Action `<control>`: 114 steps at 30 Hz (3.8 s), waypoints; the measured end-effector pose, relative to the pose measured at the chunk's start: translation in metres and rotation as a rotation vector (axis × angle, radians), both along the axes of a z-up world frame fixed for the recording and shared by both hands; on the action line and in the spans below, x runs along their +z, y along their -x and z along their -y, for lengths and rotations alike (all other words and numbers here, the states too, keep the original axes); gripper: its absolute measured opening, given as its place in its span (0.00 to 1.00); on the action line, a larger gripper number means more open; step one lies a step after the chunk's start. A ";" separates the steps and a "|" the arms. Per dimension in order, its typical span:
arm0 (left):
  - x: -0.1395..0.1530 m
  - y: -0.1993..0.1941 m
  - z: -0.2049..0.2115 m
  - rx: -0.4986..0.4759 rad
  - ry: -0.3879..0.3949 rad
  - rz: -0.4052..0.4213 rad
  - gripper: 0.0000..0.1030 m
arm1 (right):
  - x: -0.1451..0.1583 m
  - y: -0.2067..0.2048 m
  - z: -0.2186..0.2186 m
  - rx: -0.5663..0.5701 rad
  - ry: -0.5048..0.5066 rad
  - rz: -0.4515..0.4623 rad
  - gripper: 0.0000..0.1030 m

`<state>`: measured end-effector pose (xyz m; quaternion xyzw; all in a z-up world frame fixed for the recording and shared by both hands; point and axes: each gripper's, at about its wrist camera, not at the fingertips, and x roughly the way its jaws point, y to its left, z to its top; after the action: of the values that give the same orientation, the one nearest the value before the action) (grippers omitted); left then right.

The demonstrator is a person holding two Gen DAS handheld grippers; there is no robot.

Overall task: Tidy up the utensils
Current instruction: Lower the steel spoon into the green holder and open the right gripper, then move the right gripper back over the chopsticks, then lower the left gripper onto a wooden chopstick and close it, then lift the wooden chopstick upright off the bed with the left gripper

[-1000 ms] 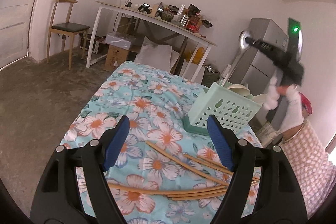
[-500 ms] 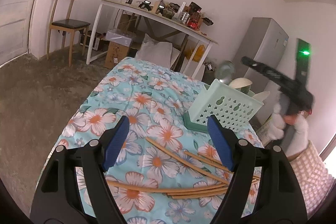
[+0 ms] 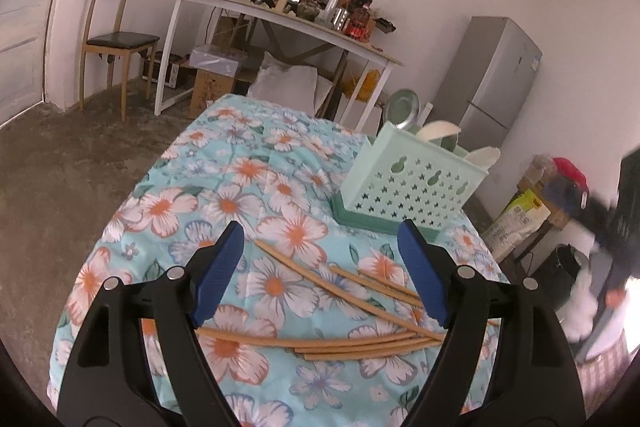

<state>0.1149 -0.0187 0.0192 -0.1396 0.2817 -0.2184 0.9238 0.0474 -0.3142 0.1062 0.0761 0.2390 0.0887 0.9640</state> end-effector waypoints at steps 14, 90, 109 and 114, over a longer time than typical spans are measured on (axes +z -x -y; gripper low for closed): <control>-0.028 0.027 0.010 -0.066 -0.075 -0.071 0.74 | -0.127 0.048 -0.007 -0.014 -0.121 -0.407 0.85; -0.085 -0.084 -0.007 0.106 0.435 -0.568 0.07 | -0.148 0.047 -0.014 -0.100 -0.186 -0.352 0.94; 0.021 -0.041 -0.017 0.008 0.352 -0.169 0.05 | -0.147 0.046 -0.015 -0.115 -0.189 -0.353 0.94; 0.038 -0.033 -0.020 0.021 0.314 -0.089 0.05 | -0.147 0.046 -0.015 -0.116 -0.190 -0.355 0.94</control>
<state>0.1476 0.0013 0.0574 -0.2947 0.2833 -0.2438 0.8795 0.0014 -0.2991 -0.0411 0.1947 0.3909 0.0406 0.8987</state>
